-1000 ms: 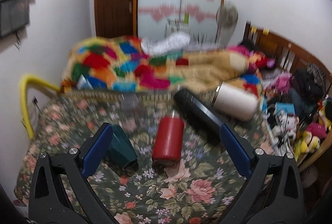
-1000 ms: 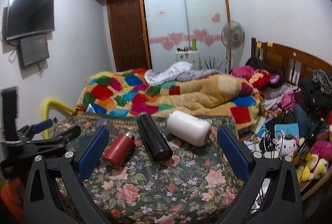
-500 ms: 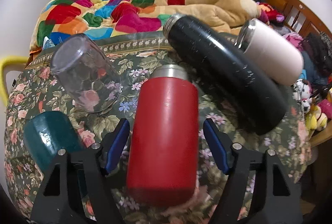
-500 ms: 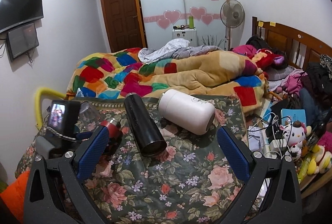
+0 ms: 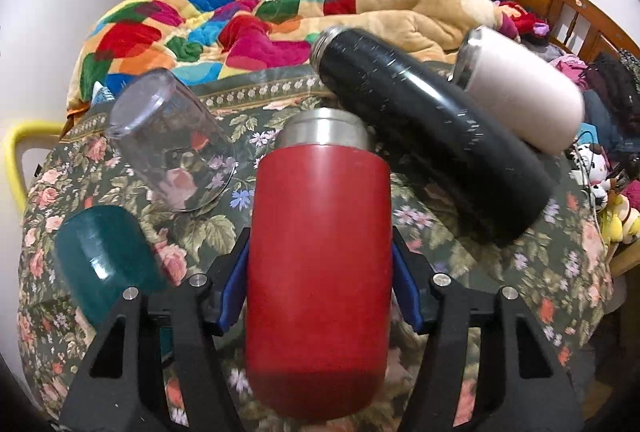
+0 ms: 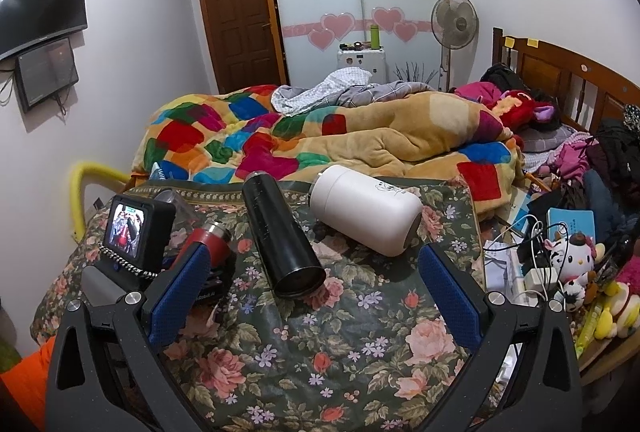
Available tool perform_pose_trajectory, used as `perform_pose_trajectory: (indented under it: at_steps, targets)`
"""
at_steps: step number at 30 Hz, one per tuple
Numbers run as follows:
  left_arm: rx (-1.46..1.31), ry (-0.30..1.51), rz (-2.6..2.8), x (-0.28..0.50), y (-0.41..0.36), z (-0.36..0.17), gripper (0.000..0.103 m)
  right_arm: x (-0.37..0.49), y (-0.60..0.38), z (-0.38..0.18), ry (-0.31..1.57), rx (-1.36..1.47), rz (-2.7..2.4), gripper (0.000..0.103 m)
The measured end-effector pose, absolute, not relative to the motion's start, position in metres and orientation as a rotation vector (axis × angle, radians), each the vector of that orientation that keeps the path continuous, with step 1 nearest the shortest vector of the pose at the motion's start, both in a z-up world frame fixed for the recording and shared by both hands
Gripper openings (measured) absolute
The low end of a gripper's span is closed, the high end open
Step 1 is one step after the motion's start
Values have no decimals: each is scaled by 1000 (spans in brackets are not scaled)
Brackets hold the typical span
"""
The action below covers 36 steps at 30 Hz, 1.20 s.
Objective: Flip cup upright
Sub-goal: 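Lift the red thermos with the left tool, tilting its metal rim up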
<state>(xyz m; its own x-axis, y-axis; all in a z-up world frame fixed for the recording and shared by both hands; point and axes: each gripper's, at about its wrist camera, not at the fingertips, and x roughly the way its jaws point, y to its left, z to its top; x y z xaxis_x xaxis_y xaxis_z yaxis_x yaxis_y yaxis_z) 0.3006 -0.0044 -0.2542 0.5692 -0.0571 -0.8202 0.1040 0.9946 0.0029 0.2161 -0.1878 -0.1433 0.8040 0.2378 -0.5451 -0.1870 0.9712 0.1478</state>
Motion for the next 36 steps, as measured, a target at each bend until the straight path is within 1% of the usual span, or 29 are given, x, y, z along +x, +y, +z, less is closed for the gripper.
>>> perform_pose_trajectory:
  at_steps: [10, 16, 20, 27, 36]
  targets:
    - [61, 888, -164, 239, -26, -204, 61, 184, -191, -124, 541, 74, 244, 103]
    - [72, 882, -218, 209, -48, -188, 61, 168, -203, -116, 512, 80, 235, 103]
    - [106, 930, -254, 198, -68, -196, 61, 158, -212, -114, 499, 84, 228, 103]
    - [140, 1064, -289, 202, -95, -233, 61, 149, -228, -121, 505, 97, 214, 103]
    - [172, 1081, -271, 233, -108, -249, 61, 157, -240, -133, 546, 118, 207, 103]
